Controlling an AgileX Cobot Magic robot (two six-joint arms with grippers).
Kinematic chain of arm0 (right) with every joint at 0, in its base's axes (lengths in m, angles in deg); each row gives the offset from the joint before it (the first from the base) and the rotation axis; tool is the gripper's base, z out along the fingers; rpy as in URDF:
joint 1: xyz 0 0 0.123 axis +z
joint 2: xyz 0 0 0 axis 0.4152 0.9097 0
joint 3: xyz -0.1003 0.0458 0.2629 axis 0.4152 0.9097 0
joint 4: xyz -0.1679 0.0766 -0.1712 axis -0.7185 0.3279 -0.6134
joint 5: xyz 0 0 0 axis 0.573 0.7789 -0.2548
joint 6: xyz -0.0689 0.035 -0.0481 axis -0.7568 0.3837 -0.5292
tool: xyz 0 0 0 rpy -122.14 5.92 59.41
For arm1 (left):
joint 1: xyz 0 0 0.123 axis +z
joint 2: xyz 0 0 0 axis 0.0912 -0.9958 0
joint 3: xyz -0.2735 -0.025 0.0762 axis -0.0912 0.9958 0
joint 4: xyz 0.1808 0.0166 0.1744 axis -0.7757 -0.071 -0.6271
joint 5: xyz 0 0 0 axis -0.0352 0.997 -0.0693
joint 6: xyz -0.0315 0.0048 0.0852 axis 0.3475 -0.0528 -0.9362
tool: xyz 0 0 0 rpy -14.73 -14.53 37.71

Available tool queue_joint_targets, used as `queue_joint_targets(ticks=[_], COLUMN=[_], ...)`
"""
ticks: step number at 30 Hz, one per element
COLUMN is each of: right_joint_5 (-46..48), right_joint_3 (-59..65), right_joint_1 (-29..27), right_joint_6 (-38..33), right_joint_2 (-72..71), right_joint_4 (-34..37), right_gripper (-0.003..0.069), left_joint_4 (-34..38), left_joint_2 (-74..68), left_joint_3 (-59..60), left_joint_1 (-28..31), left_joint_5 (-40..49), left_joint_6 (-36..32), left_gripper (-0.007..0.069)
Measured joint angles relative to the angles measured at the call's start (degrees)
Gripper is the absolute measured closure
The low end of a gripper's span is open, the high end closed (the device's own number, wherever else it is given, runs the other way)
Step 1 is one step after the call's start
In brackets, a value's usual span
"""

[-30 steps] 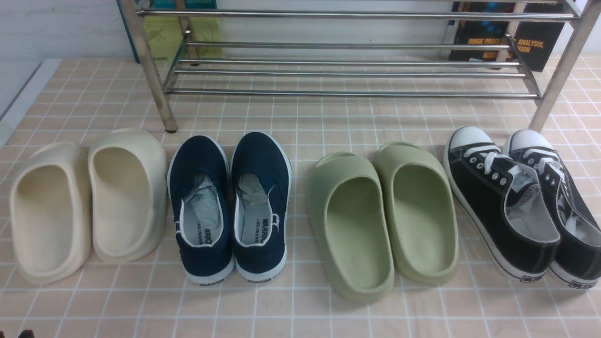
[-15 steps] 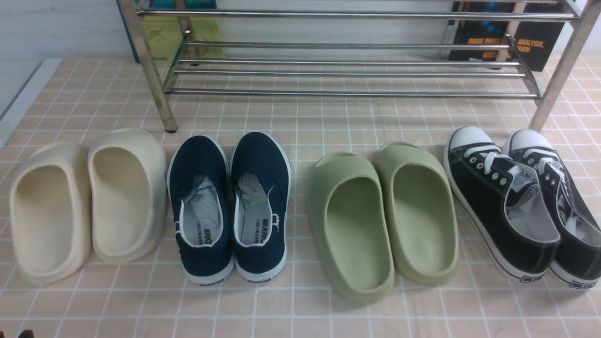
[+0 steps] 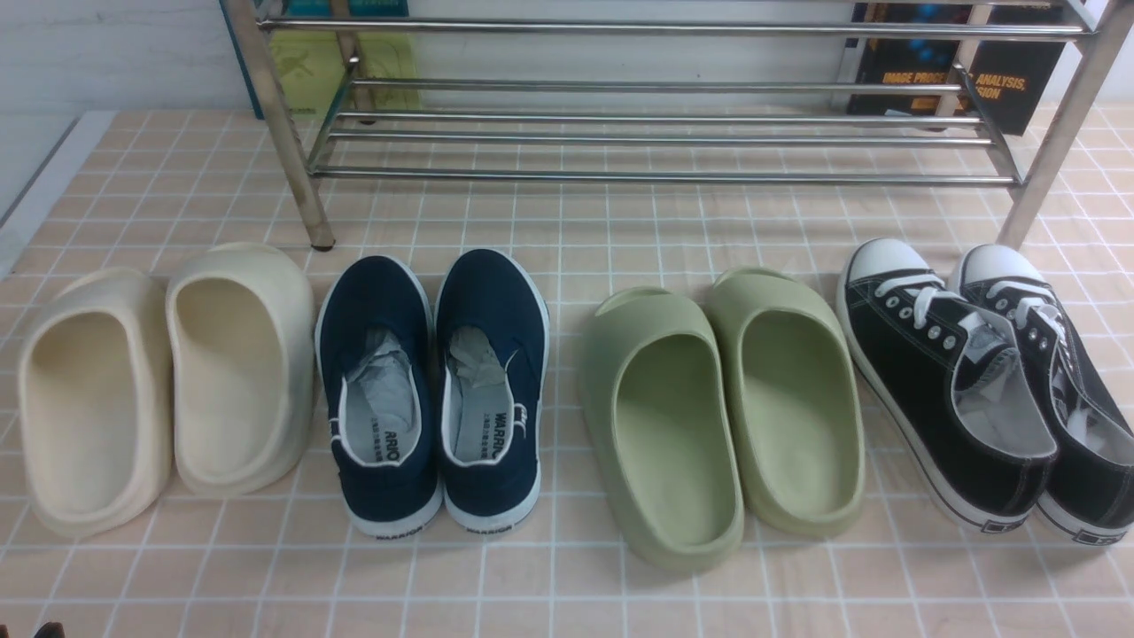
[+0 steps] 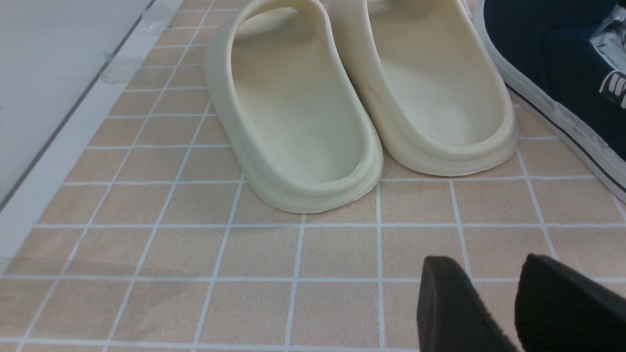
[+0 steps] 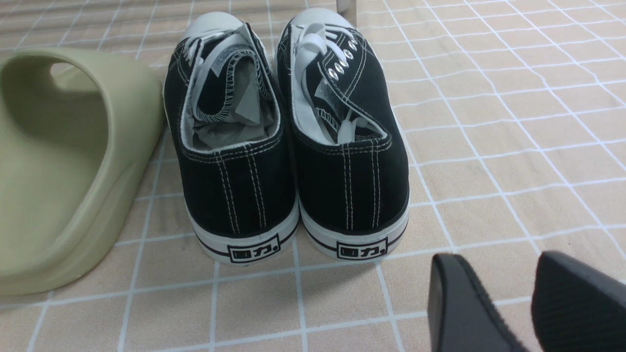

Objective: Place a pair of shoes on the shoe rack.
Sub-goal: Use the left arm to grab the shoe closest to it

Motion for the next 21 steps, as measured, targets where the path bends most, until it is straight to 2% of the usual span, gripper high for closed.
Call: queue_joint_targets(ticks=[21], right_joint_5=[0.0], right_joint_3=[0.0], right_joint_1=[0.0], right_joint_6=[0.0], right_joint_2=[0.0], right_joint_4=[0.0], right_gripper=[0.0419], left_joint_4=[-1.4], left_joint_2=[0.0], left_joint_3=[0.3], left_joint_1=[0.0], left_joint_5=[-1.5], left_joint_6=[0.0], left_gripper=[0.0385])
